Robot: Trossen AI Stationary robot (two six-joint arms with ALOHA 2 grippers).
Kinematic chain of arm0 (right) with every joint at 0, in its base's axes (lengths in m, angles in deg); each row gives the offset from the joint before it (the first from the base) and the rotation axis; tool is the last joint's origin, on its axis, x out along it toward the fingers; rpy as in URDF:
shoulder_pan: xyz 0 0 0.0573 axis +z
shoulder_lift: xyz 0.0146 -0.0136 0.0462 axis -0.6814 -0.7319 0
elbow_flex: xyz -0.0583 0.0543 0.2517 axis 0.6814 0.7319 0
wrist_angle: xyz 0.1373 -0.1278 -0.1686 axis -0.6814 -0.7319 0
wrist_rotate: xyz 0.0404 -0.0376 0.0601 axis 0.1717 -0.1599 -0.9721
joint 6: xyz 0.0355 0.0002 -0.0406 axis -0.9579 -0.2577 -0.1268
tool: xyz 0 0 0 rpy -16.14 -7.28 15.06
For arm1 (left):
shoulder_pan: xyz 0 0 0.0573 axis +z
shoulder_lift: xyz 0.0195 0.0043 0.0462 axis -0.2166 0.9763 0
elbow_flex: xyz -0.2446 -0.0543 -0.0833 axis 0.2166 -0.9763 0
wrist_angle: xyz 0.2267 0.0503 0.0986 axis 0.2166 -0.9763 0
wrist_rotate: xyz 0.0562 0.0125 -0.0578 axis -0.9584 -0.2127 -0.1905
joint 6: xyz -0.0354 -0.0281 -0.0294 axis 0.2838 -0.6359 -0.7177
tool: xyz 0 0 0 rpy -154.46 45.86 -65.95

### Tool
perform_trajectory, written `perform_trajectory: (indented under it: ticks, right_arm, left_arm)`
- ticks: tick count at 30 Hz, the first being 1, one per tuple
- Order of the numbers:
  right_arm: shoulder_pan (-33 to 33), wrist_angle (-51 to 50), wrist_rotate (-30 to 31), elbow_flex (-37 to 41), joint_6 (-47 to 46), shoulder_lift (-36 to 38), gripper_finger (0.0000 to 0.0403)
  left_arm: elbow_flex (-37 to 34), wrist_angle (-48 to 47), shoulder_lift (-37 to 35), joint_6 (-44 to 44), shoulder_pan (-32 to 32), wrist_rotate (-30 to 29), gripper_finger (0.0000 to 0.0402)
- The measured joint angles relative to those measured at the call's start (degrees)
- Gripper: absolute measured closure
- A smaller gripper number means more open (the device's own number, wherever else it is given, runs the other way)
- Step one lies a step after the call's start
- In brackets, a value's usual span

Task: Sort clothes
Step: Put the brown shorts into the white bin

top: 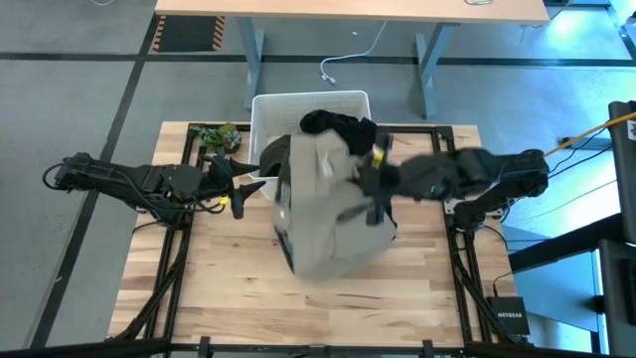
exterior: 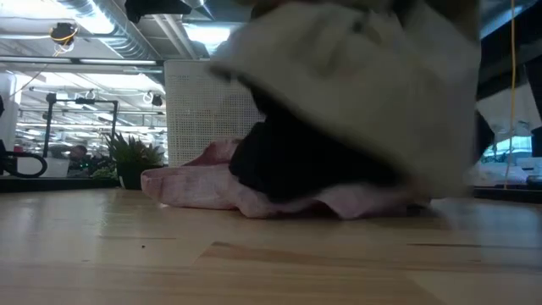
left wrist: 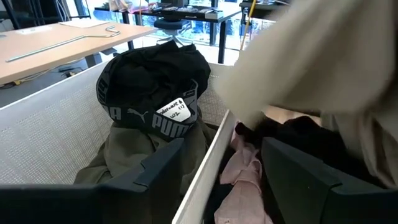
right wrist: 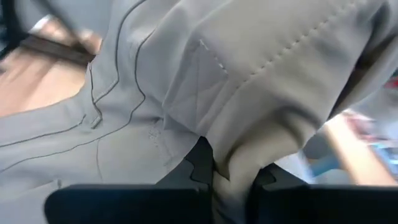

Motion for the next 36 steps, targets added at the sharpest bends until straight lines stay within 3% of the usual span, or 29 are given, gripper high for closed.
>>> perform_trajectory:
  ticks: [6, 12, 16, 20, 24, 36]
  right_arm:
    - [-7.55, 7.73, 0.36, -2.14, 8.33, 0.0, 0.0367]
    - [-15.38, 29.65, -0.31, -2.27, 19.88, -0.02, 0.0366]
    - [-21.47, 45.89, -8.06, -2.32, 26.95, -0.21, 0.0367]
    - [-27.96, 54.52, -17.03, -2.48, 25.18, -0.99, 0.0367]
    - [-32.21, 50.21, -18.28, -2.46, 16.26, -2.97, 0.0367]
    - [-38.27, 10.47, -17.82, -2.31, 7.18, -12.88, 0.0366]
  left_arm:
    - [0.0, -0.02, 0.0, 0.88, 0.0, -0.01, 0.0192]
    - [0.02, 0.39, 0.0, 0.94, 0.0, -0.01, 0.0192]
    - [0.02, 0.42, 0.0, 0.94, 0.0, -0.01, 0.0192]
    - [0.02, 0.39, 0.0, 0.94, 0.0, -0.01, 0.0192]
    - [0.02, 0.37, 0.0, 1.37, 0.0, -0.01, 0.0192]
    - [0.02, 0.33, 0.0, 1.38, 0.0, -0.02, 0.0192]
